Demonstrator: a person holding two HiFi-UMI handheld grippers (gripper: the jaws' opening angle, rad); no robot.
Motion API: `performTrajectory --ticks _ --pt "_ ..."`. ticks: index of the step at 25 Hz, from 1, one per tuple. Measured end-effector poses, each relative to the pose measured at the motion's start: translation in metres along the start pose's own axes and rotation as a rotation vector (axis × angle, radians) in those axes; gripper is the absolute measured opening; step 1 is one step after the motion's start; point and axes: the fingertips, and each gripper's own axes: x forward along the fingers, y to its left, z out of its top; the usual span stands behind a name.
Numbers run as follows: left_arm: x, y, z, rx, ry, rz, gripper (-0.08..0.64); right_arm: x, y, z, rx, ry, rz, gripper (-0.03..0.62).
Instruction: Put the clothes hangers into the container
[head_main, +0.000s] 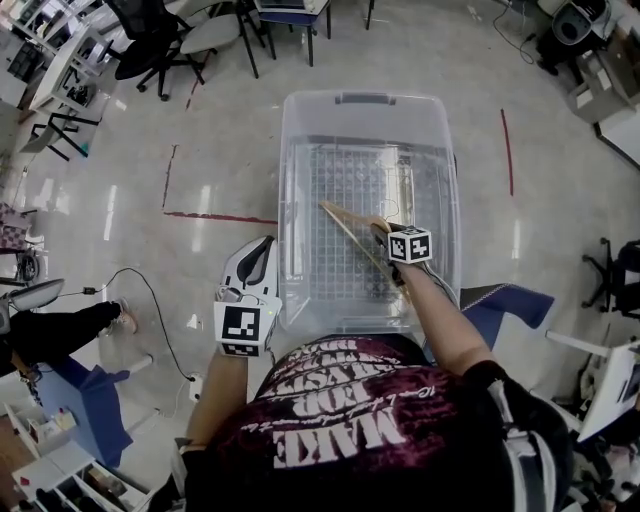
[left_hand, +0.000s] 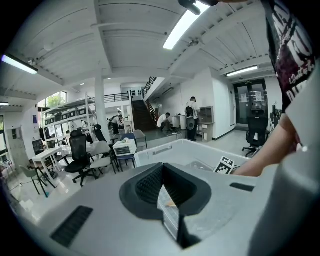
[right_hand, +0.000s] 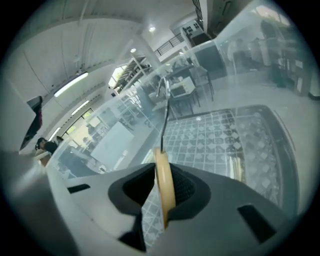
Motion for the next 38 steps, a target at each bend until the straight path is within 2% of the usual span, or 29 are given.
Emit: performTrajectory --ticks 4,7,10,14,17,20,22,24,25,26,28,30,34,38 --pt "-0.007 -0.006 0.002 0.013 0.004 -0.012 0.006 0.002 -0.022 -0.02 0.027 0.021 -0.117 0.168" --pt "-0.012 -0.004 0.002 0.018 0.001 -0.015 0.006 -0.002 -0.029 -0.023 0.043 0.047 -0.16 0.243" --pt "-0.017 -0.003 0.001 0.018 -0.002 -0.016 0.006 -0.011 -0.037 -0.017 0.112 0.028 -0.182 0.296" --pt "-0.025 -0.006 -0.001 0.024 -0.011 -0.029 0.006 -0.034 -0.036 -0.009 0.156 -0.027 -0.193 0.298" --pt "-0.032 -0.008 0.0 0.029 -0.027 -0.035 0.006 -0.054 -0.027 -0.001 0.181 -0.082 -0.169 0.298" --pt "-0.04 -0.007 0.003 0.007 -0.056 -0.045 0.006 -0.078 -0.002 0.009 0.193 -0.151 -0.08 0.259" --pt "-0.045 -0.005 0.003 -0.02 -0.076 -0.049 0.006 -0.095 0.019 0.018 0.164 -0.194 -0.024 0.226" --pt "-0.048 -0.003 0.002 -0.043 -0.088 -0.049 0.006 -0.113 0.038 0.026 0.125 -0.236 0.018 0.124" --pt "-0.05 -0.004 0.001 -0.05 -0.09 -0.048 0.006 -0.122 0.048 0.03 0.121 -0.264 0.044 0.037" --pt "-0.051 -0.004 0.0 -0.048 -0.089 -0.046 0.006 -0.132 0.058 0.036 0.124 -0.297 0.074 0.005" --pt "-0.054 -0.006 0.0 -0.022 -0.084 -0.038 0.006 -0.15 0.076 0.046 0.102 -0.354 0.101 0.004" --pt "-0.058 -0.008 0.003 0.001 -0.093 -0.043 0.006 -0.167 0.091 0.054 0.008 -0.378 0.064 0.003" --pt "-0.067 -0.013 0.012 -0.004 -0.131 -0.071 0.006 -0.198 0.123 0.063 -0.214 -0.401 -0.023 0.003" --pt "-0.075 -0.014 0.018 -0.026 -0.174 -0.1 0.006 -0.232 0.152 0.071 -0.349 -0.461 -0.086 0.003"
